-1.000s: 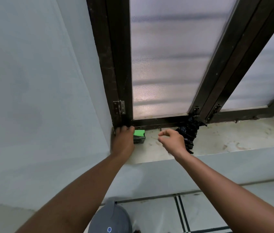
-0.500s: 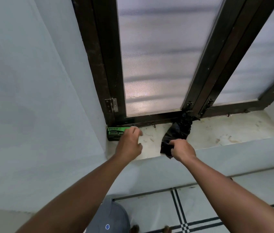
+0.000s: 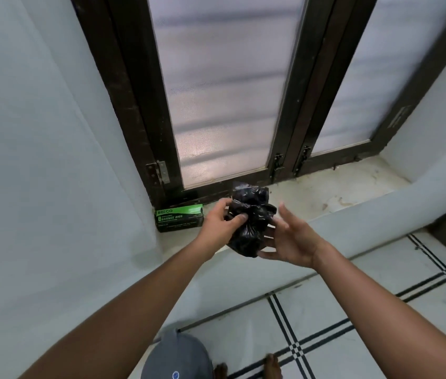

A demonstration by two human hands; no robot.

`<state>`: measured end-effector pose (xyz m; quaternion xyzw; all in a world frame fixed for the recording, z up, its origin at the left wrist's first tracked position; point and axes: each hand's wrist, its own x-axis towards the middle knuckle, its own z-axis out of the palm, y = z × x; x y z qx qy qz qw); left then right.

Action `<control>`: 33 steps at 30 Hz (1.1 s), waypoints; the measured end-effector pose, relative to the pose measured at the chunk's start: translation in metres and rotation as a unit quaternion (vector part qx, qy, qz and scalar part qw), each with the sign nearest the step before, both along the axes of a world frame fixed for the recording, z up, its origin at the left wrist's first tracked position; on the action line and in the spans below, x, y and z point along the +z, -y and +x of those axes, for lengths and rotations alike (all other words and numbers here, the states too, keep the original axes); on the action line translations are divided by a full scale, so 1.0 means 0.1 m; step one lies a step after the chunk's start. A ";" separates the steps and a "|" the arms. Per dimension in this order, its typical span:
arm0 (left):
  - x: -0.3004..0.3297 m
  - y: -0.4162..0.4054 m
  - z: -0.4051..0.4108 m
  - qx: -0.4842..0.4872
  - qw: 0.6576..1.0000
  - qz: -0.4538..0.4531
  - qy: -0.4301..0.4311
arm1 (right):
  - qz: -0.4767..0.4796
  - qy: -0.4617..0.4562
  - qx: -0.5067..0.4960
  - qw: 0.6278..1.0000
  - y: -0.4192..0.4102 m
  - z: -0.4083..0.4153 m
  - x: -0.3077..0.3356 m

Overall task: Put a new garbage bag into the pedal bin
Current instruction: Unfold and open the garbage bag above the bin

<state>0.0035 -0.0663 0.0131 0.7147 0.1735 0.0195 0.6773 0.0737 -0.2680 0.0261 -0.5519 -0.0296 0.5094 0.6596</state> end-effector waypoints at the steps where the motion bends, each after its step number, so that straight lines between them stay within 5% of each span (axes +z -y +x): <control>1: 0.01 0.01 -0.03 0.008 1.000 -0.004 0.002 | -0.016 0.032 0.011 0.999 0.00 -0.09 -0.02; 4: 0.06 0.04 -0.16 -0.004 0.999 -0.041 0.000 | -0.057 0.130 -0.042 0.989 -0.11 -0.32 -0.01; 10: 0.05 0.00 -0.58 -0.172 0.979 0.004 -0.114 | -0.019 0.073 -0.199 0.977 -0.17 -0.46 0.02; 13: -0.01 0.10 -0.76 -0.108 0.987 0.029 -0.114 | -0.009 0.076 -0.157 0.985 -0.08 -0.63 0.08; 17: 0.11 0.34 -0.92 0.068 0.993 0.055 -0.084 | -0.088 0.141 0.061 0.984 0.20 -0.98 0.10; 20: 0.22 0.54 -1.17 0.057 0.993 -0.010 -0.102 | -0.094 0.149 0.000 0.984 0.31 -1.22 0.12; 24: 0.30 0.84 -1.71 -0.084 0.977 -0.098 -0.168 | -0.100 0.161 -0.120 0.975 0.46 -1.43 0.11; 29: 0.22 1.15 -2.28 0.102 0.976 -0.168 -0.098 | -0.224 0.299 -0.146 0.916 0.57 -1.90 0.02; 33: 0.22 1.27 -2.65 0.213 0.966 -0.118 -0.088 | -0.332 0.460 -0.097 0.818 0.57 -2.34 0.08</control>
